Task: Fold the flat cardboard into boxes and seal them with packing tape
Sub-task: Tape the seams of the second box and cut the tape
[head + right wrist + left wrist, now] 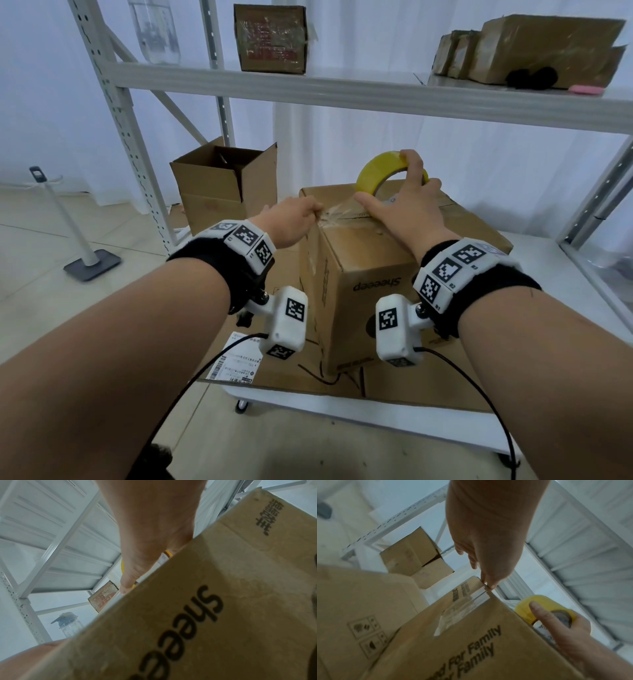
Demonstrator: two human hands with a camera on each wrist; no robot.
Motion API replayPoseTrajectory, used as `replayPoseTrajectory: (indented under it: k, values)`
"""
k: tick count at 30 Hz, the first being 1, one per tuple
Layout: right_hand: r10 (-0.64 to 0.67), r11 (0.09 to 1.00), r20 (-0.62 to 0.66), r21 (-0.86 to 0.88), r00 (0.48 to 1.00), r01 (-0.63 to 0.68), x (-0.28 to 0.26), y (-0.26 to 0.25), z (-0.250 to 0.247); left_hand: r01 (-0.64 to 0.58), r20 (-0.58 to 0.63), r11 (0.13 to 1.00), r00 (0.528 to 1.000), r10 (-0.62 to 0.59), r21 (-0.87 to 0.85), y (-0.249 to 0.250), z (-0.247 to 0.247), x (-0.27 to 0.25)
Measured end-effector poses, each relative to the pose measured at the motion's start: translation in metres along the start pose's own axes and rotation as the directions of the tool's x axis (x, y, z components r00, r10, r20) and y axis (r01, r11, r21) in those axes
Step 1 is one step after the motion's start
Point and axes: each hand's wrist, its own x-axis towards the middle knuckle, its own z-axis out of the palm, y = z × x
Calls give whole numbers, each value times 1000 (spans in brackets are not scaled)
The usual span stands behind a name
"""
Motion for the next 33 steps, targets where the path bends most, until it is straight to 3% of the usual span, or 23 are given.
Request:
replayPoseTrajectory:
  k: [5,12,16,22,33]
  values:
    - [9,1000,-10,17,1000,-9,1,4,1,-51,31,993,998,48,109,11,0,-2]
    - [0,998,-19,68,1000,1,0,7,2,-16,22,995,1000,13,102,19,11,3]
    - [-5,999,-21,49,1000,6,0,6,5,-14,134,945,990,-31,327,29,17,1]
    - [-3,1000,-23,14,1000,4,-1,5,3,39,184,866,971,-150,499,43,15,-2]
    - [-24,999,-1,-35,1000,24,-1,-5,1,-82,238,889,971,-31,450,51,7,-23]
